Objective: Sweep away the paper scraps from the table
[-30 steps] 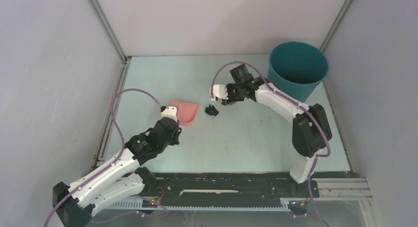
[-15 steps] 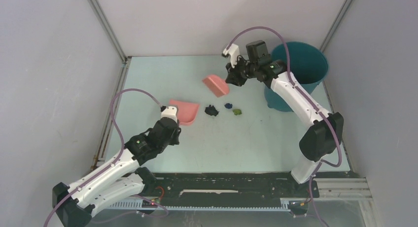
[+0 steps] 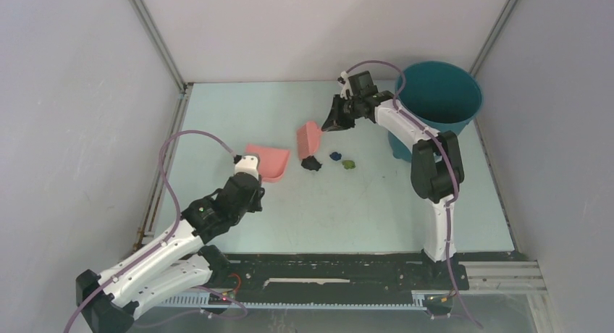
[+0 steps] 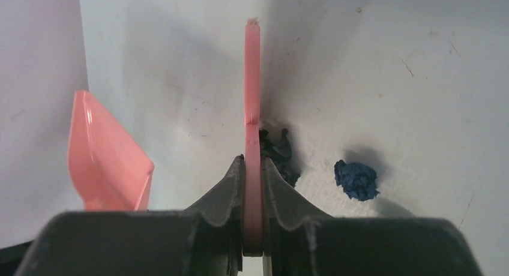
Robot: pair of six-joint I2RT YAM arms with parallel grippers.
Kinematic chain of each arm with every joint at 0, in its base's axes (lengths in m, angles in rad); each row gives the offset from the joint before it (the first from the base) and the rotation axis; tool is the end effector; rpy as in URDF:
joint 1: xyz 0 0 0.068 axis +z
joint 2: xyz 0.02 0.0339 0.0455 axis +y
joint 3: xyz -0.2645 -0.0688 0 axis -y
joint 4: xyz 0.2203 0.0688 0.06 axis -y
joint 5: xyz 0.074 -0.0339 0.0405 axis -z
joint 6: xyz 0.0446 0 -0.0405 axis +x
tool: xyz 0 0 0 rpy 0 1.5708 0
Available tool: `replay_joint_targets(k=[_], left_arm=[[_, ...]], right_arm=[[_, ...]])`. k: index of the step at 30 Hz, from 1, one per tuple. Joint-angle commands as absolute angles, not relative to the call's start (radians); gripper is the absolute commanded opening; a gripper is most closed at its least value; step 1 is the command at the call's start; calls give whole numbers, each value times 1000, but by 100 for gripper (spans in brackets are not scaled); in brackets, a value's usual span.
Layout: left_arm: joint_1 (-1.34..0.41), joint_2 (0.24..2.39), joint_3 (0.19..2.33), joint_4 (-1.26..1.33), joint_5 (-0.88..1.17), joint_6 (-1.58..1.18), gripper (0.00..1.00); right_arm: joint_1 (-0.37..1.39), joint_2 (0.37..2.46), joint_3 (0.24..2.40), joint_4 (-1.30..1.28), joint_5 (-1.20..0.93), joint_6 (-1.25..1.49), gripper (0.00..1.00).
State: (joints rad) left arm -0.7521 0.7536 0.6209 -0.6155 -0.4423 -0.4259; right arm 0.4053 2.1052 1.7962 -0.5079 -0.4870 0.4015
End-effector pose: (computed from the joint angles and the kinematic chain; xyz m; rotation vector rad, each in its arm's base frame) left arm 0.1132 -0.0798 0.2470 0.1460 2.2311 -0.1232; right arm 0.4149 0.2007 0.2486 -0.2475 2.4685 0.9478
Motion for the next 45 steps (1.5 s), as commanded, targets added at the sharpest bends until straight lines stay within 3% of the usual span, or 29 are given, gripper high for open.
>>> replay_joint_targets(k=[1, 9, 17, 25, 31, 33, 38, 45], left_arm=[[-746, 758, 630, -603, -464, -421, 0], [-747, 790, 632, -596, -431, -416, 0], [-746, 828, 632, -577, -359, -406, 0], [-754, 872, 652, -553, -205, -384, 0], [-839, 888, 698, -602, -113, -382, 0], [-865, 926, 731, -662, -109, -380, 0], [-951, 1015, 776, -711, -36, -396, 0], [-1088, 1133, 818, -756, -70, -389, 0]], right_arm=[[387, 2056, 1797, -530, -427, 557, 0], [376, 1907, 1614, -684, -262, 505, 0], [330, 1698, 1407, -781, -258, 329, 0], [338, 1426, 1375, -744, -307, 187, 0], [350, 1269, 1375, -719, -312, -149, 0], [366, 1252, 1375, -740, -292, -284, 0], [452, 1314, 1365, -763, 14, -466, 0], [490, 1439, 1323, -795, 129, -440, 0]])
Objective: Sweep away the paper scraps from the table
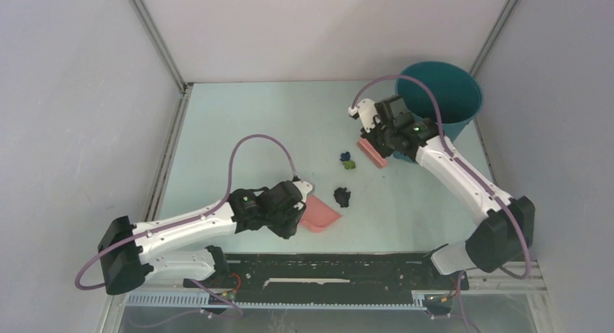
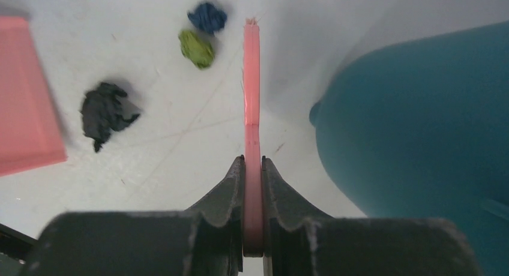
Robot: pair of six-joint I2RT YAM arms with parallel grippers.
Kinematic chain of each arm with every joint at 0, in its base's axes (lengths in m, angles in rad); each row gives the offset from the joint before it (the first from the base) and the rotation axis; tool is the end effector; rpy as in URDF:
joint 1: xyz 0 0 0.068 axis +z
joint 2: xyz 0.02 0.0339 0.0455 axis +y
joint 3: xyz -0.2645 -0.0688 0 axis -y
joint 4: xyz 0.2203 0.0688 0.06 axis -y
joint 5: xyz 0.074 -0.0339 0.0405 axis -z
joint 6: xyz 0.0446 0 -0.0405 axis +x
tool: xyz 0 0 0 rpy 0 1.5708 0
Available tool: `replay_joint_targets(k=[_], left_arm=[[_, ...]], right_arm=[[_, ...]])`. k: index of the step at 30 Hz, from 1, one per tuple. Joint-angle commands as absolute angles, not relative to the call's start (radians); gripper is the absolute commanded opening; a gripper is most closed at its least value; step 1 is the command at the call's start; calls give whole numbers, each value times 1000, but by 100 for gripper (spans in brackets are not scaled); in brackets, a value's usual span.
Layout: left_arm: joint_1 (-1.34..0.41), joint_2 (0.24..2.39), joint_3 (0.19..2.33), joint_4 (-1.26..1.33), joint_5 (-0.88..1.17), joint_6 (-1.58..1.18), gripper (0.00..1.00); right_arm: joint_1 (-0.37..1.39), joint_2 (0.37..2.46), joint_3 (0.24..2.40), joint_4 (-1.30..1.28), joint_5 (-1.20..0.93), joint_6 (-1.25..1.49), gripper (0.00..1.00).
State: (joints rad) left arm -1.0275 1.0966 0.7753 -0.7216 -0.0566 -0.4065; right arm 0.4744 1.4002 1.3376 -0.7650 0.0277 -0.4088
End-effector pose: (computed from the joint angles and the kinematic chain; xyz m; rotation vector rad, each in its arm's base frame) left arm 0.0988 -0.1587 0.2338 0.7983 2.5549 -0.4182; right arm 0.2487 0.1263 0.3329 -1.0131 2.1734 -0.0026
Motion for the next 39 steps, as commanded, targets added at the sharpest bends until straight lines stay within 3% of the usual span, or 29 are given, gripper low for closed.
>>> replay_joint_targets(k=[1, 9, 18, 25, 29, 35, 39], left_arm=[[-1103, 1144, 821, -758, -79, -387, 0], [-1131, 1262, 838, -713, -89, -384, 0], [-1131, 1328, 836, -628, -89, -385, 0], [-1131, 1317, 810, -580, -125, -407, 0], [-1131, 1279, 771, -530, -150, -439, 0], [-1131, 1238, 749, -500, -167, -479, 0], [-1131, 1253, 767, -541, -186, -490, 0]], right_arm=[[497, 1450, 1322, -802, 117, -428, 0], [597, 1505, 1316, -885, 15, -341, 0], [667, 1490, 1300, -961, -423, -323, 0], [632, 1461, 1424, -1058, -562, -292, 0], [564, 1454, 1492, -1034, -523, -284, 0], [540, 1503, 1555, -881, -56, -373, 0], [511, 1602, 1609, -790, 86, -393, 0]])
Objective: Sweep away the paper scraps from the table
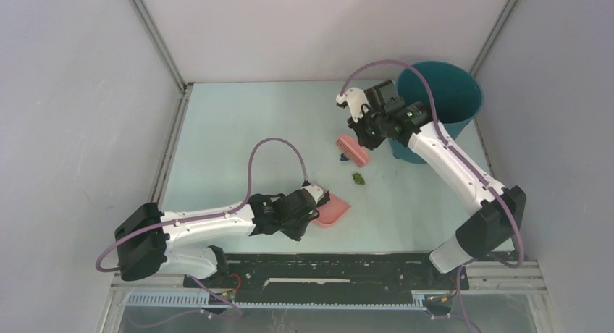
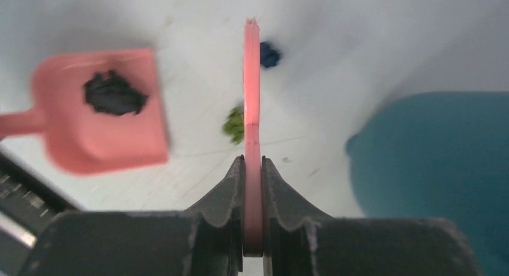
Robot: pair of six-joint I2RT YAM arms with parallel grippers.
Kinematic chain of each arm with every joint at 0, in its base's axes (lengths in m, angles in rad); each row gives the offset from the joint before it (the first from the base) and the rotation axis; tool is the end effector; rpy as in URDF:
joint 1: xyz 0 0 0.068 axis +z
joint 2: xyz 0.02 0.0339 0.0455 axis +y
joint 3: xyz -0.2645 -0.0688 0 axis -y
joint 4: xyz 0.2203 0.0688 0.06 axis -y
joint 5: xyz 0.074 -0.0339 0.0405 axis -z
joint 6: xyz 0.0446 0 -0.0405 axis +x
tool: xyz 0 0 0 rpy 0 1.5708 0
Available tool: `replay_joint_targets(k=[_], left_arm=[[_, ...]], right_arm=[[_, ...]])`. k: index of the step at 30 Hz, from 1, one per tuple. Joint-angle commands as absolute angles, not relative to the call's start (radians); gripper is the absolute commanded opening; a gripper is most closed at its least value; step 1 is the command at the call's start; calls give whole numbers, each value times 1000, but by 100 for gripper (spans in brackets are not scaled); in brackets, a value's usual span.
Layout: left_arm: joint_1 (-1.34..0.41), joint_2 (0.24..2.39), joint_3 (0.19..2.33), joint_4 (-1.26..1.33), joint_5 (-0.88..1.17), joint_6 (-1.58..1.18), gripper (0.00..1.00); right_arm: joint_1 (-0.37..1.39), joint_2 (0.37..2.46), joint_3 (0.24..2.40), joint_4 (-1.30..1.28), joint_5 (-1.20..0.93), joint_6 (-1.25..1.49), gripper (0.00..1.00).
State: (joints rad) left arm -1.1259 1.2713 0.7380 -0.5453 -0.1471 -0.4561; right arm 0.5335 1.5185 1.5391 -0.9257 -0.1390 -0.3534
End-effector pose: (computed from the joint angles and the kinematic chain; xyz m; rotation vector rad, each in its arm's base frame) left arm 0.0997 -0.1940 0.2018 0.8318 2.5408 -0.3389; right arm 0.2536 0.1570 0.3492 -1.1178 2.2142 0.2490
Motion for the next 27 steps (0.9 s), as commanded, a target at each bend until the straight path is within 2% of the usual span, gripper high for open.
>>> replay_joint_targets(k=[1, 7, 11, 14, 22, 27], left_arm=[[-1131, 1258, 768, -546, -188, -493, 0], [-1131, 1281, 756, -551, -179, -534, 0], [-1131, 1290, 755, -547, -177, -535, 0], [-1131, 1289, 750, -544, -178, -533, 0], [-1129, 1336, 742, -510, -199, -528, 0], [-1129, 1374, 750, -489, -205, -525, 0]], right_arm=[[506, 1630, 1625, -771, 110, -395, 0], [510, 1807, 1726, -719, 197, -424, 0], [524, 1935, 1813, -781, 173, -414, 0], [548, 1980, 1840, -866, 42, -369, 0], [616, 1944, 1773, -990, -359, -284, 0], [654, 1894, 1715, -1047, -485, -260, 0]])
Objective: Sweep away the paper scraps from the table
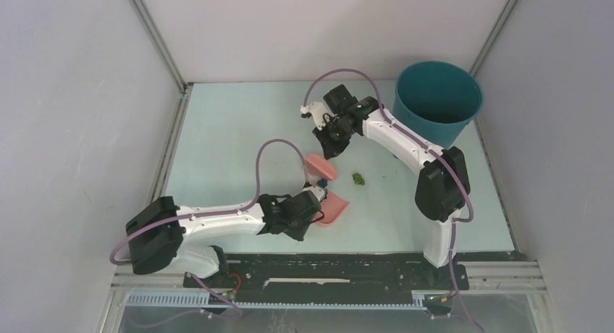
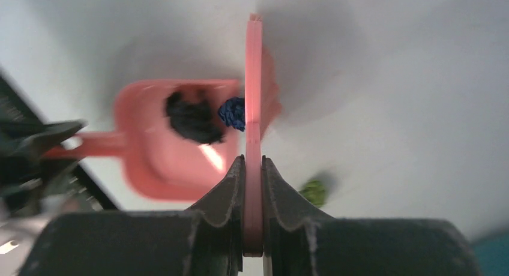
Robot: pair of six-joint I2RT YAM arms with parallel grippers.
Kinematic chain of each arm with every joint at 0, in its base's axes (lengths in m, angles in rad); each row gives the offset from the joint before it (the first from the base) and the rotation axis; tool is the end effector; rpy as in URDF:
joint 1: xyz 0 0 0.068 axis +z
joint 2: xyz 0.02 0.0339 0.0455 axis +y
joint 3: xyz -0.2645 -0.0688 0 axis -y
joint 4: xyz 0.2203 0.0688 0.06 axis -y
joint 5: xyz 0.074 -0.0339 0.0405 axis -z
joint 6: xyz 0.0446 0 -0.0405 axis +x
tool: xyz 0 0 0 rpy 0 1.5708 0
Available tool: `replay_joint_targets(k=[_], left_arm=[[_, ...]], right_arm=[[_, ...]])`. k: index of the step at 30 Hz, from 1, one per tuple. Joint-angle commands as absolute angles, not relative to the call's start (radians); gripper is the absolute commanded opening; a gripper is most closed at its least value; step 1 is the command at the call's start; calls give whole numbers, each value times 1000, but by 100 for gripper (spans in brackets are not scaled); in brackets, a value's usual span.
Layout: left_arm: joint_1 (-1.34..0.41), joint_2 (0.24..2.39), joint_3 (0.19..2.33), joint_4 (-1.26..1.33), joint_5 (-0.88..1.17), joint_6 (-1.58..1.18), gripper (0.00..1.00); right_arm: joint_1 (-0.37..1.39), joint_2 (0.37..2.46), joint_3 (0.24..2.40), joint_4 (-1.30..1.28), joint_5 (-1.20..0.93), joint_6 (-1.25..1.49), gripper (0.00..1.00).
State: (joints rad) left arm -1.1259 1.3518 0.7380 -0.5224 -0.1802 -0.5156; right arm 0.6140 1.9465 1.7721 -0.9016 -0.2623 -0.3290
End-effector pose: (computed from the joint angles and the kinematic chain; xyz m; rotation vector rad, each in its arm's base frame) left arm 0.1048 -0.2013 0.1869 0.7607 2.5944 -0.2702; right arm 0.3203 0.2399 0.2774 -1.2849 2.3253 0.4419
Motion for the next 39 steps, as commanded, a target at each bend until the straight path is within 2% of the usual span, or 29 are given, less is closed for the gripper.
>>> replay_joint_targets(k=[1, 10, 16, 23, 28, 32, 36, 39], left_arm=[[-1129, 1378, 750, -486, -206, -525, 0], [-1129, 1365, 733, -455, -210, -514, 0], [-1131, 1292, 690, -382, -175, -480, 0], [-1131, 1299, 724, -436, -150, -446, 0], [-1131, 1328, 768, -514, -99, -447, 0], [-1132, 1330, 798, -556, -68, -430, 0], [-1132, 1350, 832, -590, -67, -411, 0], [-1132, 1370, 844, -591, -72, -398, 0]], right_arm=[[662, 1882, 1704, -1053, -501, -259, 0], [681, 1768, 1703, -1083, -486, -245, 0], [670, 1729, 1759, -1074, -166, -289, 0], [581, 1701, 1825, -1049, -34, -322, 0], [574, 1695, 1762, -991, 222, -378, 0], [574, 1727, 1704, -985, 336, -370, 0], [573, 1760, 1657, -1009, 345, -331, 0], [574, 1777, 1641, -1054, 219, -300, 0]])
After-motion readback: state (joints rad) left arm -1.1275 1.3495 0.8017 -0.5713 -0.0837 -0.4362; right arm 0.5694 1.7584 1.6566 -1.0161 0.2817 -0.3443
